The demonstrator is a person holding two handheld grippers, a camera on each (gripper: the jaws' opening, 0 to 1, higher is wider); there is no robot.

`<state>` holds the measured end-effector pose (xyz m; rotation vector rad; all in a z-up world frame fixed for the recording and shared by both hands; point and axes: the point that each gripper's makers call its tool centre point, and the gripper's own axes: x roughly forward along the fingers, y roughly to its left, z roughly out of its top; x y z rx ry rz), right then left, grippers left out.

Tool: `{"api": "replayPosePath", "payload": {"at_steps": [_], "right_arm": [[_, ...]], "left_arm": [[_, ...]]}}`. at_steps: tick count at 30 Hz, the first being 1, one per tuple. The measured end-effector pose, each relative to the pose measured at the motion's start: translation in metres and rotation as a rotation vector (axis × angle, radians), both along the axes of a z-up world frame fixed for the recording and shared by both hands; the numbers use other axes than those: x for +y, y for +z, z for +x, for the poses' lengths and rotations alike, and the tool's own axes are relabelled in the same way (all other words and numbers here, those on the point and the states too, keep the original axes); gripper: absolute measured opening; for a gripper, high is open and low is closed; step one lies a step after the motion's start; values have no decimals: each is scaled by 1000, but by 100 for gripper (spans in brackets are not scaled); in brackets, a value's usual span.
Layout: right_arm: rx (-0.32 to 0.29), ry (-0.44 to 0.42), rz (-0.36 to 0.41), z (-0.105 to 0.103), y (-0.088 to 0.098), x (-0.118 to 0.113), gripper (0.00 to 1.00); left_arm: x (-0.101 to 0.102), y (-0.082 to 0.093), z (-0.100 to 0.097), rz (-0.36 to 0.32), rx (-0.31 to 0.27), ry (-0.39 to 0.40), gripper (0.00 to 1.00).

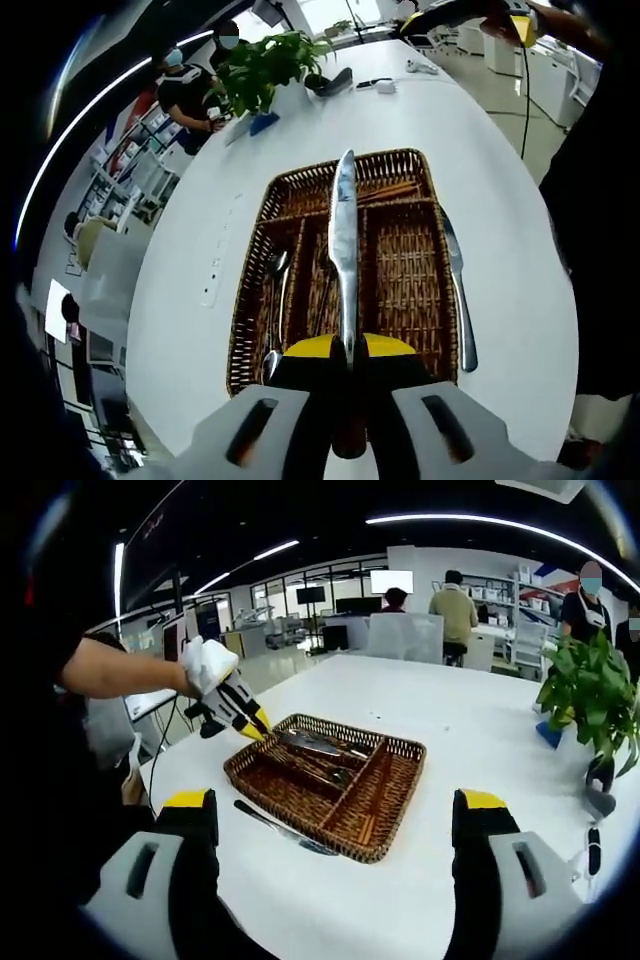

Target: Arrange the knives, forks, and spoons in their matching storage slots by inserting each utensil handle-first until every utensil is classified and aligned in the correct compartment

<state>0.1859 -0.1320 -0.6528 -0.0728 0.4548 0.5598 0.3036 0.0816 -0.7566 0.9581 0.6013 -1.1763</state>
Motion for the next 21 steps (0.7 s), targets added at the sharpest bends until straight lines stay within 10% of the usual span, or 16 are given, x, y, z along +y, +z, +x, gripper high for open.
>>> {"api": "replayPosePath", "payload": {"at_steps": [21], "right_arm": [[12, -2, 0, 4, -4, 1, 100]], "left_arm": [[5, -31, -7, 10, 44, 5, 6]]}}
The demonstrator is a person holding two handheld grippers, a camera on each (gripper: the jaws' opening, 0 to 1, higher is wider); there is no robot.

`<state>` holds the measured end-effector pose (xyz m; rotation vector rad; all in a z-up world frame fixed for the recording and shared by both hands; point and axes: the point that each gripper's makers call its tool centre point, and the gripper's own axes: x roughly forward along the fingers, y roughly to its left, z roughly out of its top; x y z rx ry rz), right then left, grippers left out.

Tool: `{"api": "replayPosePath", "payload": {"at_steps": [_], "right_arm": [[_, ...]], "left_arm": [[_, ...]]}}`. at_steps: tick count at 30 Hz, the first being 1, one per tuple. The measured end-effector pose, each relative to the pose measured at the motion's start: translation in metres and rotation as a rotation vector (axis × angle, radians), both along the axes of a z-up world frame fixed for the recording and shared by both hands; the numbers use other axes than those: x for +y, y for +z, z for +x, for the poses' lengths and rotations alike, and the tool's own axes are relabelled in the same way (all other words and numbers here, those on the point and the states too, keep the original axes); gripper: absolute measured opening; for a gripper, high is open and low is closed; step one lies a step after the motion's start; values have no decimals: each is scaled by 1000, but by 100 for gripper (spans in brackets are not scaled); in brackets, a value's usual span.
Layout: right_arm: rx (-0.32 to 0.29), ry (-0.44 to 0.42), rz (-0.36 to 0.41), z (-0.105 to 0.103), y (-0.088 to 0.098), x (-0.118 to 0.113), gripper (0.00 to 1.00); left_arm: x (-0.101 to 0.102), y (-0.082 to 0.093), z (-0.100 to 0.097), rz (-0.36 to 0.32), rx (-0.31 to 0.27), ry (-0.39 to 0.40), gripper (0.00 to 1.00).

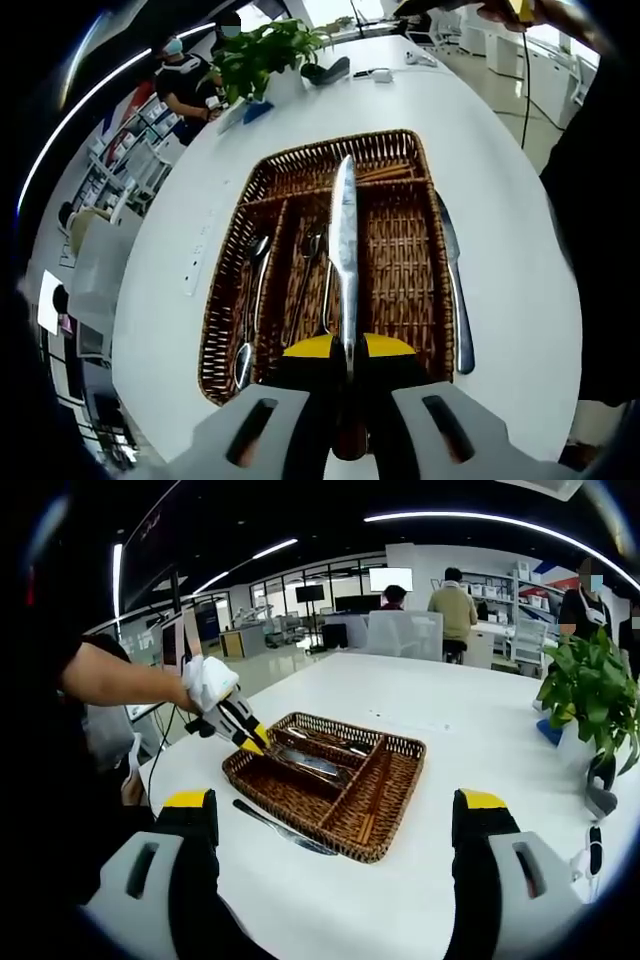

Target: Arrange the knives, forks, and spoons in their matching storage slots by inserting each utensil handle-first until every utensil is classified and aligned in the correct compartment

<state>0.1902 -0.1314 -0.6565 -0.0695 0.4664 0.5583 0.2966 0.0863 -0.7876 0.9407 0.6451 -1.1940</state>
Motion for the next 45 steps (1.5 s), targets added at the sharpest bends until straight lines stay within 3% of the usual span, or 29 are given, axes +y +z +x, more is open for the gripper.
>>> {"api": "replayPosePath", "payload": {"at_steps": [28, 45], "right_arm": [[5, 3, 5, 4, 1, 1, 100], [12, 5, -10, 0, -1, -1, 100]], "left_arm": [[-3, -41, -6, 63, 93, -22, 6], [4, -55, -5, 102, 122, -16, 6]]}}
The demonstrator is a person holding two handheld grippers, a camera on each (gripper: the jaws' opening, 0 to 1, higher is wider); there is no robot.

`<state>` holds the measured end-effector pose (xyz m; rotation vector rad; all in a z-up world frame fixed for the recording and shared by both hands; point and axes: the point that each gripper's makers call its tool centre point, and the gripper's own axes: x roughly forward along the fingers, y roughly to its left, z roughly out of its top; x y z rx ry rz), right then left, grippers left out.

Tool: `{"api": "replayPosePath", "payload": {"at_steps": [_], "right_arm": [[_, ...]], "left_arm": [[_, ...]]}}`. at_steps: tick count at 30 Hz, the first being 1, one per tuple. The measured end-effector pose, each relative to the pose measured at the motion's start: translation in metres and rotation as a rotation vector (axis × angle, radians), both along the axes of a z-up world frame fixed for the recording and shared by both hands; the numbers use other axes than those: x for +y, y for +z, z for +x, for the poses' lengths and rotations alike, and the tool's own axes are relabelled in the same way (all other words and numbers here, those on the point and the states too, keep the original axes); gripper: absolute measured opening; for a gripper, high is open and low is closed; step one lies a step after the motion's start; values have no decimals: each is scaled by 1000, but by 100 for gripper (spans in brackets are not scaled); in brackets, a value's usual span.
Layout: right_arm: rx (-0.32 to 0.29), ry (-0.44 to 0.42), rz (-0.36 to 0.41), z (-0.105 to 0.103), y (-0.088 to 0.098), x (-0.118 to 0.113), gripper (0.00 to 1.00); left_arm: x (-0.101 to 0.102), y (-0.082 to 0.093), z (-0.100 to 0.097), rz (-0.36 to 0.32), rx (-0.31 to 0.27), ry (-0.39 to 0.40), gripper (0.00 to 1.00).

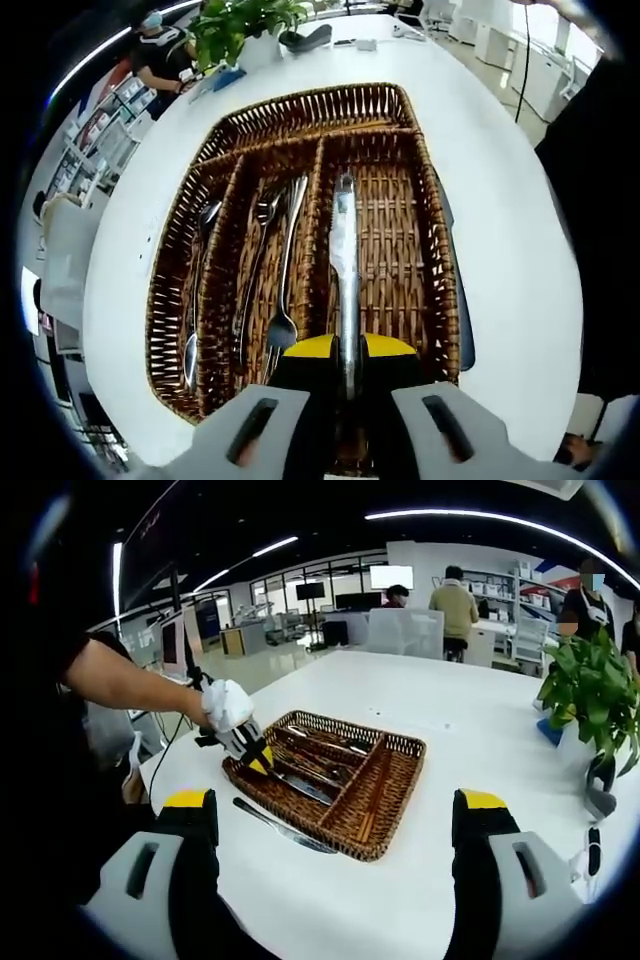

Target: Arrange the knives, forks, and spoons in their matching storage slots by inserting each utensil handle-first until every utensil is classified and aligned in the correct compartment

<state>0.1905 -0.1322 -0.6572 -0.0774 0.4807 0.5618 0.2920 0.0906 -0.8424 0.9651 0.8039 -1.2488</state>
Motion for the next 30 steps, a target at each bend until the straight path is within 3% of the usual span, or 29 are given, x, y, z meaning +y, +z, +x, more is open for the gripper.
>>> {"api": "replayPosePath", "payload": {"at_steps": [5, 11, 16, 19, 27, 30], "right_arm": [[0, -3, 0, -3, 0, -1, 100], [1, -8, -3, -6, 1, -3, 100], [1, -16, -2, -7, 1, -4, 100], [4, -13, -3, -9, -1, -3, 100], [-3, -2, 2, -10, 1, 1, 100], [-6, 0, 5, -10, 2, 1, 100]], "left_arm": [[-3, -5, 1, 16, 5, -2, 6], [2, -20, -2, 87, 24, 15, 6], [2, -21, -3, 57, 67, 74, 7], [2, -22, -4, 40, 64, 62, 7], [2, -17, -5, -15, 26, 44, 8], [3, -11, 0, -46, 2, 77, 8]]}}
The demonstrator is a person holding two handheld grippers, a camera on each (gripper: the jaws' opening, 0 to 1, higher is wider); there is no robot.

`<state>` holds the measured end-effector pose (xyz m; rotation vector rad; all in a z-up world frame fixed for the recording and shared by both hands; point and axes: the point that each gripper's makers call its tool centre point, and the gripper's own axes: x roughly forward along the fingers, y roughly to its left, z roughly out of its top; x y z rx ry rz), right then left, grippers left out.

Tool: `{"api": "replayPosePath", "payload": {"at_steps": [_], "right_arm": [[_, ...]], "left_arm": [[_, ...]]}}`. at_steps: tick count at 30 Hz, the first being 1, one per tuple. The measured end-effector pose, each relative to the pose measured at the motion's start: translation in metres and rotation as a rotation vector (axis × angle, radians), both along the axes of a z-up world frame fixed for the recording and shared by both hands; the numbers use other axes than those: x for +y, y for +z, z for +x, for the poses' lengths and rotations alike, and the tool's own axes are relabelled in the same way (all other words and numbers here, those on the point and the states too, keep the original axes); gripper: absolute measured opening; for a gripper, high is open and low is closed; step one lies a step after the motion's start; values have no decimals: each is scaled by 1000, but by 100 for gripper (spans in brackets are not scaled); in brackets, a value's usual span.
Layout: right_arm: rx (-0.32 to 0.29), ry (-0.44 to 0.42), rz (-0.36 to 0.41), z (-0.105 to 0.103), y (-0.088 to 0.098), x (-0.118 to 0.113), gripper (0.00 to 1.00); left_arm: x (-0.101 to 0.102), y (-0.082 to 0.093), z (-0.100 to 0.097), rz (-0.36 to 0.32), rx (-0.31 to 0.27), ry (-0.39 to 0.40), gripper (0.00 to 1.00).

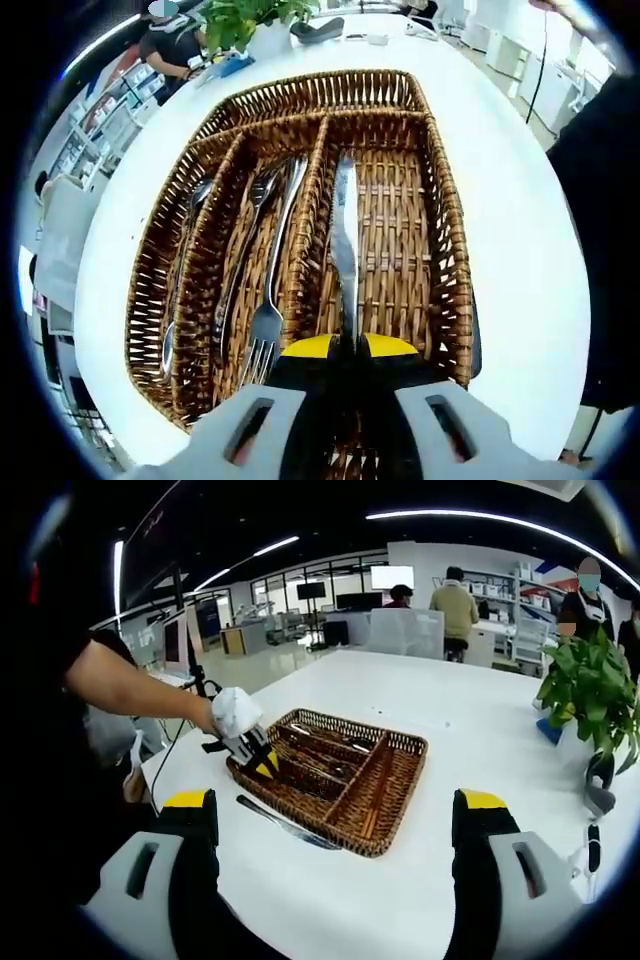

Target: Arrange the knives, forks, and spoons in their matching storage slots by inserting each utensil handle-first until every utensil is classified and aligned in the correct compartment

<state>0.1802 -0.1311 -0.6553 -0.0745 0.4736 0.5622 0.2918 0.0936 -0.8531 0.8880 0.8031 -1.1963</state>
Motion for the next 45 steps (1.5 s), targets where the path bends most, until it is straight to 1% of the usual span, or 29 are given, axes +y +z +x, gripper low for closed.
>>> {"api": "replayPosePath", "payload": {"at_steps": [2, 7, 9, 12, 15, 16, 17, 18, 19, 21, 23, 25, 26, 28, 29, 30, 31, 34, 36, 37, 38, 40, 42, 45], "right_arm": [[-2, 2, 3, 0, 1, 0, 100], [-4, 11, 4, -1, 2, 3, 100], [-6, 19, 4, -1, 2, 6, 100], [-12, 27, 2, 0, 3, 8, 100], [-20, 35, 1, 2, 6, 10, 100], [-22, 37, 0, 2, 6, 11, 100], [-25, 41, -2, 3, 7, 12, 100], [-25, 44, -3, 4, 7, 12, 100], [-26, 45, -4, 4, 7, 12, 100], [-29, 52, -9, 6, 8, 13, 100], [-31, 55, -10, 7, 9, 14, 100], [-34, 62, -15, 9, 10, 15, 100], [-32, 64, -17, 9, 10, 16, 100], [-24, 75, -25, 9, 8, 17, 100], [-15, 79, -31, 9, 5, 17, 100], [-12, 80, -32, 9, 4, 17, 100], [-8, 82, -34, 9, 4, 18, 100], [-2, 90, -43, 9, 1, 17, 100], [4, 96, -50, 8, 0, 15, 100], [5, 99, -50, 8, -1, 15, 100], [8, 106, -49, 8, -2, 14, 100], [12, 111, -64, 8, -4, 13, 100], [13, 117, -73, 9, -6, 13, 100], [10, 122, -71, 9, -6, 13, 100]], "left_arm": [[-1, 7, -1, -32, 6, 25, 9], [3, 23, 1, -78, -5, 56, 13], [5, 31, 2, -96, -24, 64, 15], [7, 46, 9, -147, -60, 108, 24], [9, 65, 14, -230, -72, 176, 27], [10, 73, 15, -276, -67, 221, 29], [11, 76, 15, -288, -66, 232, 30], [13, 83, 15, -326, -62, 255, 30], [14, 87, 13, -349, -57, 270, 31], [20, 99, 12, -391, -68, 311, 34], [23, 115, 5, -433, -79, 329, 37], [30, 129, -1, -477, -89, 358, 41], [33, 133, -3, -486, -94, 364, 44], [41, 144, -6, -521, -103, 407, 52], [44, 151, -9, -552, -97, 436, 56], [48, 154, -10, -564, -97, 444, 60], [50, 162, -13, -588, -111, 457, 64], [57, 174, -20, -611, -139, 492, 77], [62, 181, -23, -628, -158, 515, 90], [64, 182, -25, -626, -165, 525, 95], [66, 182, -28, -624, -165, 532, 99], [71, 179, -37, -602, -155, 541, 99], [79, 177, -41, -591, -158, 556, 100], [88, 178, -46, -599, -162, 579, 100]]}}
